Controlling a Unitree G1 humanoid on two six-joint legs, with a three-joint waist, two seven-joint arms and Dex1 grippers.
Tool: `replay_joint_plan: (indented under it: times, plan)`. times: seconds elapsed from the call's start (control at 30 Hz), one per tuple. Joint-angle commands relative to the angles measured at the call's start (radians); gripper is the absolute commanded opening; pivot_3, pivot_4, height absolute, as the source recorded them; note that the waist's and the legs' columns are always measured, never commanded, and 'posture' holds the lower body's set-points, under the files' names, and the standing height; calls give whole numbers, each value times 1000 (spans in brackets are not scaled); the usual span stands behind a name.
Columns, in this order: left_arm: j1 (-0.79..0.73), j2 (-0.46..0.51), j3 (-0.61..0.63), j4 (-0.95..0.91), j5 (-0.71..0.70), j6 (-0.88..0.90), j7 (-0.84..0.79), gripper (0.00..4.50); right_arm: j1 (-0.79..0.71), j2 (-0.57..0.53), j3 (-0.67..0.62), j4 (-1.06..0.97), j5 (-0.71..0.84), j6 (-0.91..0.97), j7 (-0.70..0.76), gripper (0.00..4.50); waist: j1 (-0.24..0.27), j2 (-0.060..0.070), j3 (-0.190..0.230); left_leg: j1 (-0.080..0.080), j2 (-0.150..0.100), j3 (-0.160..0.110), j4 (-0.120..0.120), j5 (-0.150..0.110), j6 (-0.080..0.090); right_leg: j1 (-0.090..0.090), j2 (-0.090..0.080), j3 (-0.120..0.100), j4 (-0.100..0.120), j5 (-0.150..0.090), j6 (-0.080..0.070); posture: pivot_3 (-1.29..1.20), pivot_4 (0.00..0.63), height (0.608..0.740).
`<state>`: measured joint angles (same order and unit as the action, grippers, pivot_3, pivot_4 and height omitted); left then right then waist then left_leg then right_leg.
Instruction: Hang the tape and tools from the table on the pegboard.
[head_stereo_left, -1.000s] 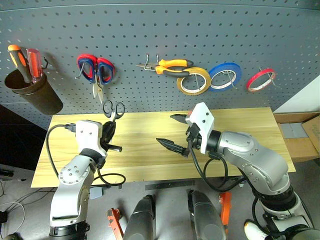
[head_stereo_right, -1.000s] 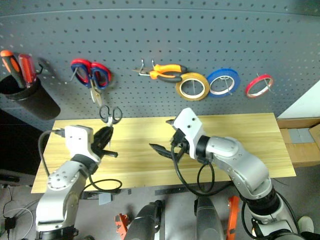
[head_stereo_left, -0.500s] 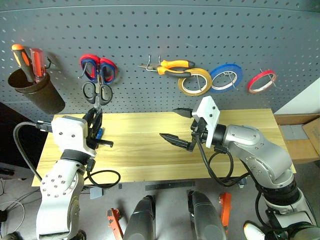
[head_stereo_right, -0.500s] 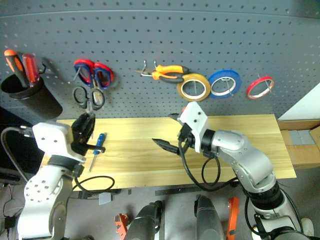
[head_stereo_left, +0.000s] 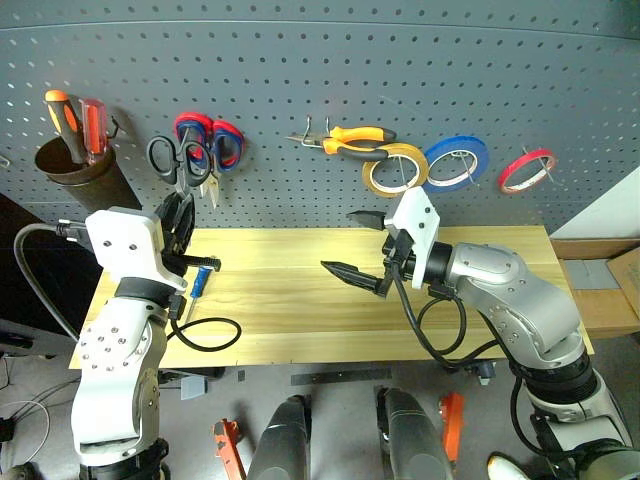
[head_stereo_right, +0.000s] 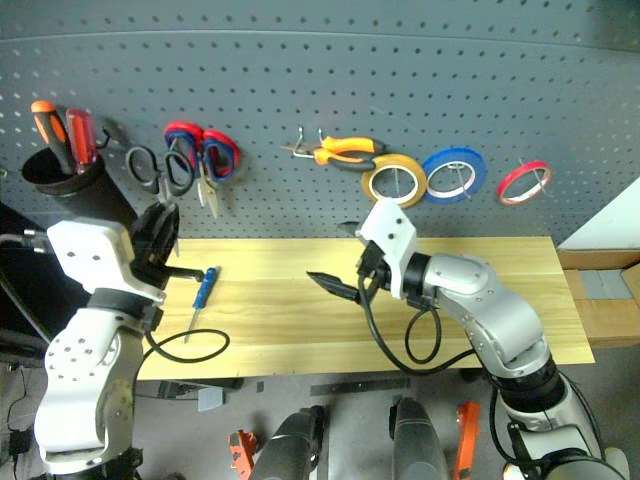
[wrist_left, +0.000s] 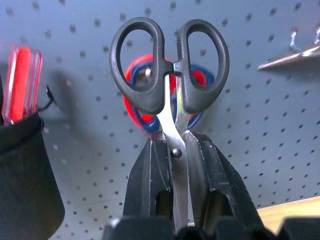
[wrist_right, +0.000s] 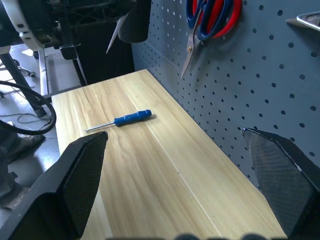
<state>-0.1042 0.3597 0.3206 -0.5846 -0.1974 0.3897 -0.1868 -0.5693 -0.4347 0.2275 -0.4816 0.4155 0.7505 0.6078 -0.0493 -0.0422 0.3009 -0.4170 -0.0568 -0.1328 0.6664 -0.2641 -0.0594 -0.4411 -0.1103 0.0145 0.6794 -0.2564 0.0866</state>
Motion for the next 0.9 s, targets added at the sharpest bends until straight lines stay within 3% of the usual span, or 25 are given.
replay_joint_plan:
  times: [0.03, 0.63, 0.9]
  plan:
    - [-8, 16, 13, 10, -7, -17, -11, 144, -9, 6, -6, -31, -2, -14, -1, 4500, -1, 0, 0, 0, 0, 0, 0, 0, 0, 0, 0, 0, 0, 0, 0, -45, 248, 740]
    - [-85, 8, -35, 163, 12, -48, -11, 144, -2, 26, 9, -57, -14, -7, -19, 4500, -8, 0, 0, 0, 0, 0, 0, 0, 0, 0, 0, 0, 0, 0, 0, -71, 256, 740]
    - [-18, 9, -15, 184, -8, -46, -28, 2924, 5, 30, 16, -73, -9, -11, -21, 4500, -10, 0, 0, 0, 0, 0, 0, 0, 0, 0, 0, 0, 0, 0, 0, -69, 269, 740]
